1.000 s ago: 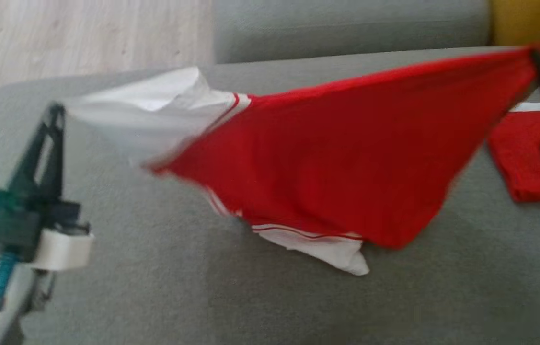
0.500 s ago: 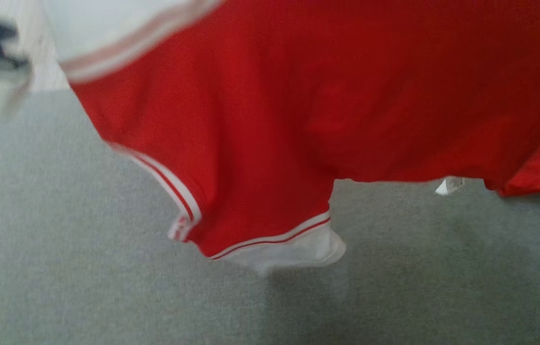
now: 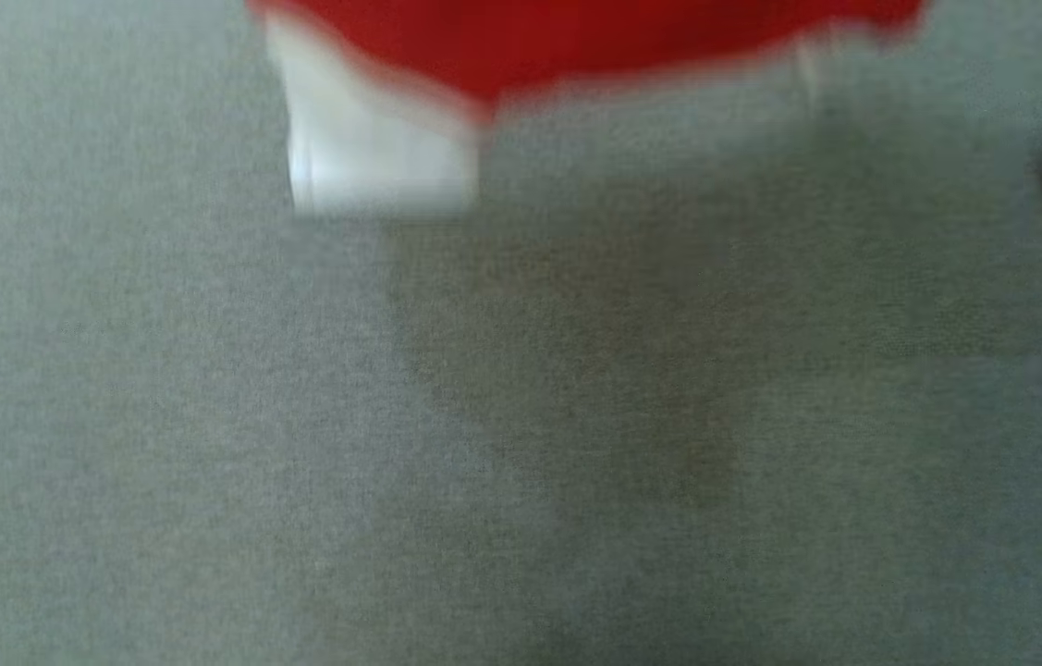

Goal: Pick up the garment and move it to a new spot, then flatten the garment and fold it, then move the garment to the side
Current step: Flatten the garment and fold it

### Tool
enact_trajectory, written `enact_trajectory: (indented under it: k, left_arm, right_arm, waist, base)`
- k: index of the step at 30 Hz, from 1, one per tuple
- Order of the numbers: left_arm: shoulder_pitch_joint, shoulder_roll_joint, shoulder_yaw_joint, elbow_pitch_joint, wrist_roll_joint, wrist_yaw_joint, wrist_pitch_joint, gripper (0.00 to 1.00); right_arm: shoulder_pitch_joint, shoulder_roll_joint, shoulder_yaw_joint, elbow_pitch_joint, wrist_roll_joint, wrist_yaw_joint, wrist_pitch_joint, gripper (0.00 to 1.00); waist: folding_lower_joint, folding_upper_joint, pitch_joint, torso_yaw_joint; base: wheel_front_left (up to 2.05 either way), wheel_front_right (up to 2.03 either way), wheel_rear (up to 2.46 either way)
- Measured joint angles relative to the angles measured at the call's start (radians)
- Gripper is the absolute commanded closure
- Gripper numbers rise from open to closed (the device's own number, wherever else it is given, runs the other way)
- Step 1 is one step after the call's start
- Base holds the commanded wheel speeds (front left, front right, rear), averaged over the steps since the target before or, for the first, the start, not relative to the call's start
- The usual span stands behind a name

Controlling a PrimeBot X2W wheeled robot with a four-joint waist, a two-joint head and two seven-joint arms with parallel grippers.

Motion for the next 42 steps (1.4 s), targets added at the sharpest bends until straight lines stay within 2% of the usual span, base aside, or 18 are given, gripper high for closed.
enact_trajectory:
  k: [2, 4, 9, 14, 22, 25, 31, 37, 38, 42]
  left_arm:
    - [-0.019, -0.015, -0.003, 0.011, 0.008, -0.005, -0.008, 1.00]
    - [-0.013, -0.026, -0.009, 0.016, 0.009, -0.030, -0.008, 1.00]
    - [0.038, -0.024, -0.005, -0.056, -0.005, -0.081, -0.011, 1.00]
    - [0.307, -0.018, -0.015, -0.132, -0.044, -0.102, -0.011, 1.00]
    - [0.789, 0.012, -0.021, -0.245, -0.152, -0.114, -0.010, 1.00]
    - [0.964, 0.018, -0.032, -0.290, -0.189, -0.104, -0.010, 1.00]
    - [1.297, 0.030, -0.107, -0.370, -0.214, -0.046, 0.003, 1.00]
    - [1.495, 0.042, -0.138, -0.425, -0.240, 0.010, 0.022, 1.00]
    - [1.545, 0.048, -0.145, -0.452, -0.256, 0.030, 0.032, 1.00]
    - [1.648, 0.064, -0.158, -0.509, -0.286, 0.050, 0.065, 1.00]
  right_arm:
    - [-0.026, 0.000, 0.016, 0.036, -0.006, 0.000, -0.042, 1.00]
    - [-0.028, -0.002, 0.031, 0.065, -0.003, 0.000, -0.063, 1.00]
    - [-0.018, -0.026, 0.062, 0.098, 0.027, 0.000, -0.096, 1.00]
    - [0.092, -0.052, 0.103, 0.136, 0.075, 0.000, -0.122, 1.00]
    - [0.389, -0.077, 0.179, 0.132, 0.177, 0.000, -0.145, 1.00]
    - [0.526, -0.095, 0.185, 0.110, 0.212, 0.000, -0.153, 1.00]
    - [0.794, -0.095, 0.184, 0.062, 0.234, 0.000, -0.188, 1.00]
    - [1.040, -0.091, 0.117, 0.000, 0.262, 0.000, -0.213, 1.00]
    - [1.109, -0.091, 0.089, -0.025, 0.262, 0.000, -0.214, 1.00]
    - [1.238, -0.090, 0.028, -0.083, 0.247, 0.000, -0.205, 1.00]
  waist:
    - [0.0000, 0.0000, 0.022, 0.009]
    - [-0.0003, 0.0000, 0.032, 0.020]
    - [-0.0005, 0.0000, 0.053, 0.029]
    - [-0.0005, 0.0000, 0.047, 0.024]
    - [-0.0007, 0.0001, -0.034, 0.009]
    - [-0.0008, 0.0001, -0.079, 0.004]
    - [-0.0009, 0.0001, -0.171, -0.007]
    - [-0.0009, 0.0001, -0.252, -0.009]
    - [-0.0009, 0.0001, -0.274, -0.009]
    - [-0.0008, 0.0001, -0.301, -0.006]
  base:
    - [0.00, 0.00, 0.00]
    - [0.00, 0.00, 0.00]
    - [0.00, 0.00, 0.00]
    - [0.00, 0.00, 0.00]
    - [0.00, 0.00, 0.00]
    - [0.00, 0.00, 0.00]
    - [0.00, 0.00, 0.00]
    - [0.00, 0.00, 0.00]
    - [0.00, 0.00, 0.00]
    - [0.00, 0.00, 0.00]
